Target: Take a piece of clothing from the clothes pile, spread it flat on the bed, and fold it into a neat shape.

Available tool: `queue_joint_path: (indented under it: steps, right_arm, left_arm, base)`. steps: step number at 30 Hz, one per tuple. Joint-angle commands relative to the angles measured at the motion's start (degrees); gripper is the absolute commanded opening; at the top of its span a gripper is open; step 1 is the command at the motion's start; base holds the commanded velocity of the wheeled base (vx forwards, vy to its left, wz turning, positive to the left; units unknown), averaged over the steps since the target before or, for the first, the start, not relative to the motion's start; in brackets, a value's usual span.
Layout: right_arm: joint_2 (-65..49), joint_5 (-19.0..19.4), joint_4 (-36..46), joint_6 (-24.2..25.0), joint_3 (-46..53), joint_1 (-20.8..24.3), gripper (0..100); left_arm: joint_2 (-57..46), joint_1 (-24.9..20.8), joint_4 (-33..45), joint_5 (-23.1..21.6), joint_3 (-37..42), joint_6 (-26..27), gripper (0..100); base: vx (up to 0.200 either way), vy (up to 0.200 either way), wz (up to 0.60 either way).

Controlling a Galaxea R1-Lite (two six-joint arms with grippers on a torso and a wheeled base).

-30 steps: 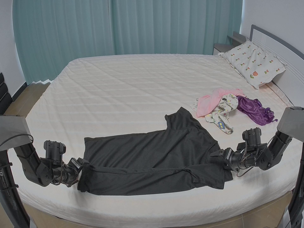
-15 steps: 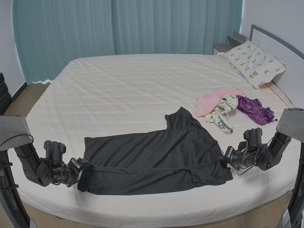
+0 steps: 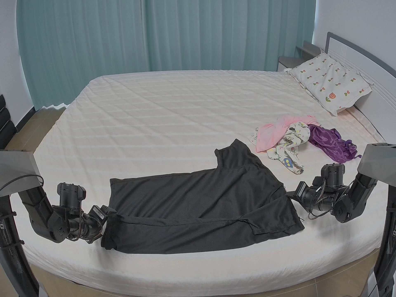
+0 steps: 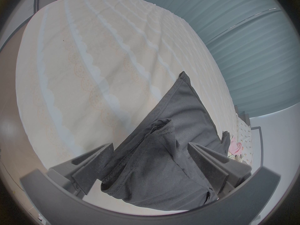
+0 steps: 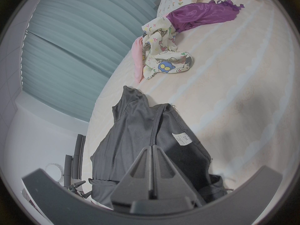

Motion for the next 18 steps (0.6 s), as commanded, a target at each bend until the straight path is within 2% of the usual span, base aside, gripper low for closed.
queue_joint_path:
  steps: [1, 2, 3, 8, 9, 11, 12, 13, 14, 18]
  right_arm:
    - [2.8, 0.0, -1.2, -0.2, 0.3, -0.1, 0]
    - [2.8, 0.0, -1.3, -0.1, 0.2, -0.1, 0]
    - [2.8, 0.0, -1.3, -0.1, 0.2, -0.1, 100]
    - [1.8, -0.8, -1.6, 0.2, 0.4, -0.4, 100]
    - [0.3, -2.6, -1.5, 0.5, 0.7, -0.7, 100]
    - [-1.1, -3.7, -1.5, 1.6, 1.6, -0.6, 100]
    - [-3.1, -4.2, -1.5, 4.2, 2.8, -0.1, 100]
    - [-3.3, -4.2, -1.5, 4.5, 2.9, -0.1, 100]
    - [-5.8, -4.2, -0.7, 7.7, 4.5, 1.0, 100]
    - [-7.9, -4.6, -0.5, 10.4, 7.2, 4.5, 100]
  left_arm:
    - [0.2, 0.0, 0.0, 0.0, 0.0, 0.0, 100]
    - [0.2, 0.0, 0.0, 0.0, 0.0, 0.0, 100]
    - [0.2, 0.0, 0.0, 0.0, 0.0, 0.0, 100]
    - [0.2, 0.0, 0.0, 0.0, 0.0, 0.0, 100]
    - [0.2, 0.0, 0.0, 0.0, 0.0, 0.0, 100]
    - [0.2, 0.0, 0.0, 0.0, 0.0, 0.0, 100]
    - [0.2, 0.0, 0.0, 0.0, 0.0, 0.0, 100]
    - [0.2, 0.0, 0.0, 0.0, 0.0, 0.0, 100]
    - [0.2, 0.0, 0.0, 0.0, -0.1, -0.1, 100]
    - [0.1, 0.0, 0.0, 0.0, 0.0, -0.2, 100]
  base:
    - [0.0, 0.0, 0.0]
    - [0.0, 0.0, 0.0]
    - [0.0, 0.0, 0.0]
    - [0.0, 0.0, 0.0]
    - [0.0, 0.0, 0.0]
    - [0.0, 0.0, 0.0]
    - [0.0, 0.0, 0.0]
    - [0.0, 0.0, 0.0]
    - [0.0, 0.0, 0.0]
    - [0.0, 0.0, 0.0]
